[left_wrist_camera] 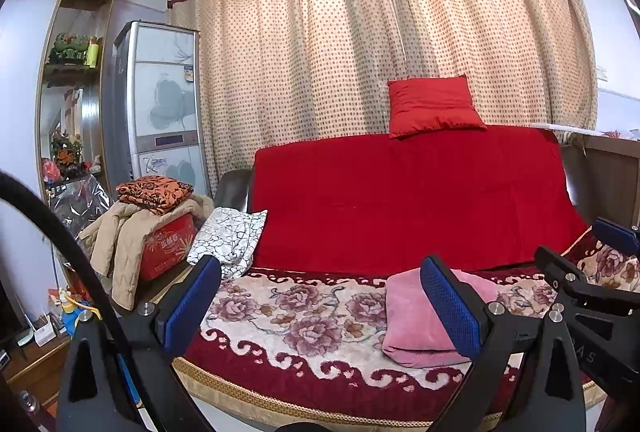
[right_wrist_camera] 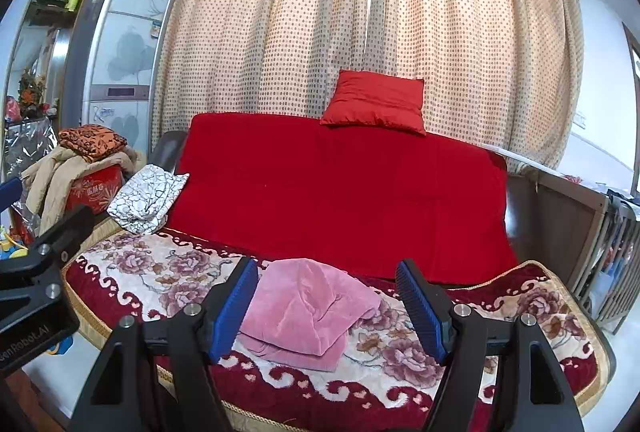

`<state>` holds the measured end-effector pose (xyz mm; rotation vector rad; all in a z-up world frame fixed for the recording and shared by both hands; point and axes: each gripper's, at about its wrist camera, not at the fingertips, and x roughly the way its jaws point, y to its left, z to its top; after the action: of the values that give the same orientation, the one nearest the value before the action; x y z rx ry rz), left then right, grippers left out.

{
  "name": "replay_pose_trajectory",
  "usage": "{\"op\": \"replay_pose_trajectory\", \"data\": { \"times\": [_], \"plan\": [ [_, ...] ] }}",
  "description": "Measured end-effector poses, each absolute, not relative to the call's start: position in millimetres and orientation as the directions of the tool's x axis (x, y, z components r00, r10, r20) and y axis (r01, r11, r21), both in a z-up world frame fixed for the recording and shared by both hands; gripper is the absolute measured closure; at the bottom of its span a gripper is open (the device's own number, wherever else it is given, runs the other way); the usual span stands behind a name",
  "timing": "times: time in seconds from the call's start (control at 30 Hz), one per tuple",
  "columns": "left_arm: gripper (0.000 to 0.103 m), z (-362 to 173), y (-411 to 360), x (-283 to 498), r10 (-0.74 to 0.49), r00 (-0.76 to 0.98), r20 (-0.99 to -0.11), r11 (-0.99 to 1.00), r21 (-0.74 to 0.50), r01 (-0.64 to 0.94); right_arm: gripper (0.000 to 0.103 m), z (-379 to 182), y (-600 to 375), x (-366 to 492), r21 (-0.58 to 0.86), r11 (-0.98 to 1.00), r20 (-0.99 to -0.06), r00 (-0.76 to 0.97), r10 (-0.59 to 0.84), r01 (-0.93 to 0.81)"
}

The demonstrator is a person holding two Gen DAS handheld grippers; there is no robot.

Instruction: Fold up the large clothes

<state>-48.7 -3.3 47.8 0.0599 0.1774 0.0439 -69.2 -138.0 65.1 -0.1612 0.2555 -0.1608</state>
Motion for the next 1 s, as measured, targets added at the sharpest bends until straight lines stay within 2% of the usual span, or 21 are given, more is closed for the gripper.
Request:
{"op": "replay_pose_trajectory", "data": {
  "times": [1.0],
  "plan": [
    [0.003, 44.7, -5.7, -47.9, 0.030, 0.981, -0.190, 0.997, 0.072, -0.017, 0.028, 61.8, -137.7, -65.6, -0.183, 0.974, -0.250, 0.952, -0.176, 0.133]
  ]
}}
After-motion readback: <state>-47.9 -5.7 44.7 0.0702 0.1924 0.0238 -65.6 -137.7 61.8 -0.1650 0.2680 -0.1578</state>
